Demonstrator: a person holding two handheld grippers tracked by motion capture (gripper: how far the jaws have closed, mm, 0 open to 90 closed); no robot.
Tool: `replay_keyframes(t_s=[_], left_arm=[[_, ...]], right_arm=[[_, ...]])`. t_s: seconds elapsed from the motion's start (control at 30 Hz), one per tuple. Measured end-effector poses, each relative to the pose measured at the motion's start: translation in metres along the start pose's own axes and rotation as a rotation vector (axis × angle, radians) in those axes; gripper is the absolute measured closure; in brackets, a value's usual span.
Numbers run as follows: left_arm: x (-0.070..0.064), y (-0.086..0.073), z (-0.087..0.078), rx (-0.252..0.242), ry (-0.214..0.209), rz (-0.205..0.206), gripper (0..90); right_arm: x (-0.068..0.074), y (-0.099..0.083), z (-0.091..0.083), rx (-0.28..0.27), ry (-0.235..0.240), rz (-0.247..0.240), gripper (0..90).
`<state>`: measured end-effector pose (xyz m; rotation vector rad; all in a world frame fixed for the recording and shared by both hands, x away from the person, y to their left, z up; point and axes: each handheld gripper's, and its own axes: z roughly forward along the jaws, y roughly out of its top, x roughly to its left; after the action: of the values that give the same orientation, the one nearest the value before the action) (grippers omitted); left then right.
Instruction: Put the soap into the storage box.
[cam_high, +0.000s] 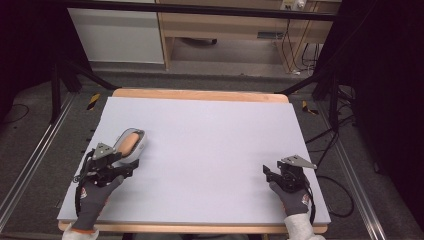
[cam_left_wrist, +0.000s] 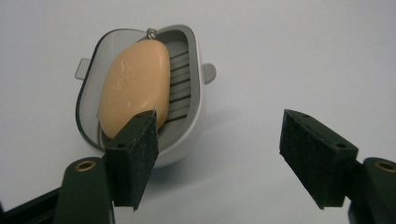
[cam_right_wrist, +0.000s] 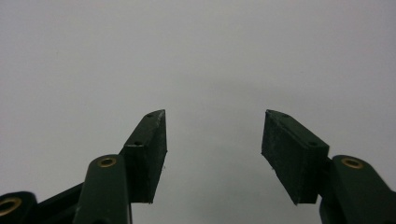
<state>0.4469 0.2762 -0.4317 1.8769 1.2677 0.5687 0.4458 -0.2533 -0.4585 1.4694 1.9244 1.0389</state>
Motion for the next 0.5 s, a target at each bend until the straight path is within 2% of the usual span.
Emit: replay_keyframes(t_s=[0.17,0.33,0.5], left_arm=[[0.001,-0.014,-0.006,0.012,0.000,0.000,25.9],[0.008,-0.033,-0.012,0.034,0.015,-0.011,25.8],[0.019,-0.043,-0.017,0.041,0.060,-0.032,26.0]], right_arm=[[0.001,0.002,0.006,0.014,-0.009,-0.006,41.0],[0.003,0.003,0.010,0.025,-0.008,-0.006,42.2],[-0.001,-0.002,0.008,0.026,-0.002,-0.003,42.8]])
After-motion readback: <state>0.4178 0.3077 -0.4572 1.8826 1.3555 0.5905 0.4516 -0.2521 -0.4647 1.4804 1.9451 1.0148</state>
